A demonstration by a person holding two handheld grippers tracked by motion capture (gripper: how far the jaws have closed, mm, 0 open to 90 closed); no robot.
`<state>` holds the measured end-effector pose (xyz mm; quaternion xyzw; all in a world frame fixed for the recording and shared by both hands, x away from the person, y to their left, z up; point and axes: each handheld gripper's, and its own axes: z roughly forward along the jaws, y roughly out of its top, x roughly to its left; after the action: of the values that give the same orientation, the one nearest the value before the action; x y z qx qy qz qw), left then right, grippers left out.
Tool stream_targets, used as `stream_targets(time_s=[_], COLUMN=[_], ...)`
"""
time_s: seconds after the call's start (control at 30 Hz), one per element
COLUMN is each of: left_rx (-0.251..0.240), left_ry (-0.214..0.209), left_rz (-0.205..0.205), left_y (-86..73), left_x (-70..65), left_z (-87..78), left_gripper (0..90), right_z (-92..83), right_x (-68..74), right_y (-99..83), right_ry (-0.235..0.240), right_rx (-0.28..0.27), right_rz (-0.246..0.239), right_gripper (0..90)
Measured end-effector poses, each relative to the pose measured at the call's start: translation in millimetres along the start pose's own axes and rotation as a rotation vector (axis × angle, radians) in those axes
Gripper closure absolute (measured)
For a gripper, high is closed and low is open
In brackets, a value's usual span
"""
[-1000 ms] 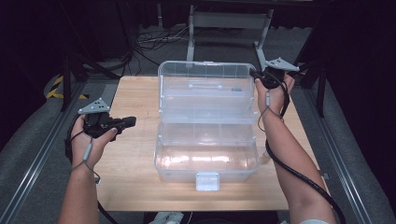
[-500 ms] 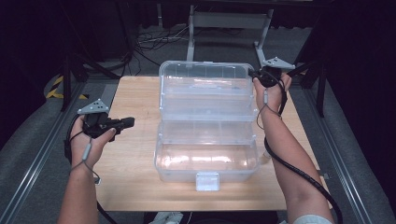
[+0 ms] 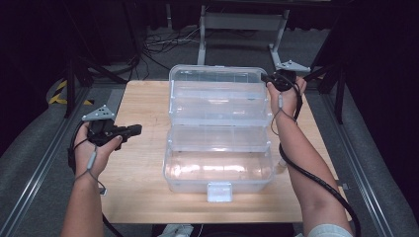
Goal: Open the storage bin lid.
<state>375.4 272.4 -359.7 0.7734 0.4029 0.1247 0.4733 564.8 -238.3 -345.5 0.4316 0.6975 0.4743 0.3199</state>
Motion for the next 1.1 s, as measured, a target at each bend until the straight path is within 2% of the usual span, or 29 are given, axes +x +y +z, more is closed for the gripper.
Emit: stream_targets(time_s=[0.43, 1.1], left_rx=[0.012, 0.014], left_ry=[-0.003, -0.005], left_rz=[-0.003, -0.009], left_y=[-0.6, -2.4], left_x=[1.2, 1.6], left_z=[3.8, 4.8], left_gripper=[86.9, 87.0], right_z=[8.5, 22.6], right_x=[-5.9, -10.6], right_y=[-5.4, -14.9], right_ry=[0.033, 0.046], right_rx=[0.003, 0.024], right_rz=[0.005, 0.035], right_gripper=[83.3, 82.7])
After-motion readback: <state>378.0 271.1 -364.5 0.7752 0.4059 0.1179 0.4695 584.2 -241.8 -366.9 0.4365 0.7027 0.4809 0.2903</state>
